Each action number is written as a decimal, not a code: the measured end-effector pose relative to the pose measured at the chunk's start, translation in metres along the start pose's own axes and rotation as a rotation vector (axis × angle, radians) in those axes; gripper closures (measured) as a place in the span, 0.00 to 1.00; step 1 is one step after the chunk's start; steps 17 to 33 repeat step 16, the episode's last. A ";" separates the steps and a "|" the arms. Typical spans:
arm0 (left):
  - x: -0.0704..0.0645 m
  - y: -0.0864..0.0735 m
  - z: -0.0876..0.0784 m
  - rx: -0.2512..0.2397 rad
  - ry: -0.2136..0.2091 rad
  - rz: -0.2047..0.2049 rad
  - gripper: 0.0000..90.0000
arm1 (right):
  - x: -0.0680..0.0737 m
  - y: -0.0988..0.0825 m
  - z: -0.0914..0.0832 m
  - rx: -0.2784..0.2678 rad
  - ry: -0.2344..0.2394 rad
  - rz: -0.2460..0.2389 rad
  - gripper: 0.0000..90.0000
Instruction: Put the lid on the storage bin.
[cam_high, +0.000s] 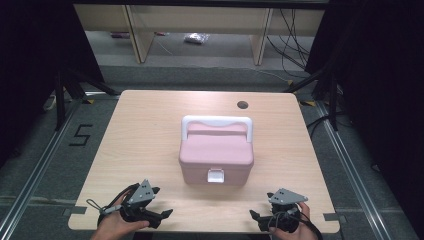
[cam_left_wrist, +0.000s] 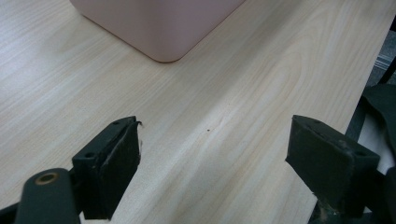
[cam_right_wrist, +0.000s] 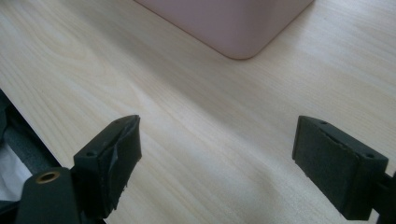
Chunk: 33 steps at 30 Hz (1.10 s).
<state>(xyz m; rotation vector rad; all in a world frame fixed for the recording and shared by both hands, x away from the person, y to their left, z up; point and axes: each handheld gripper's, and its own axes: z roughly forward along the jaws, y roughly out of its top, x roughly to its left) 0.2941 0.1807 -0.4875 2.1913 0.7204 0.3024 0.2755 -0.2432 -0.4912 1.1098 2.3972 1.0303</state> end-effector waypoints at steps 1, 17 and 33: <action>0.001 0.000 0.000 0.005 0.009 0.008 0.19 | 0.000 0.000 0.000 0.005 0.001 0.001 0.18; 0.004 -0.003 0.004 0.037 0.009 0.003 0.20 | -0.002 -0.001 0.001 0.006 -0.019 0.006 0.19; 0.004 -0.003 0.004 0.037 0.009 0.003 0.20 | -0.002 -0.001 0.001 0.006 -0.019 0.006 0.19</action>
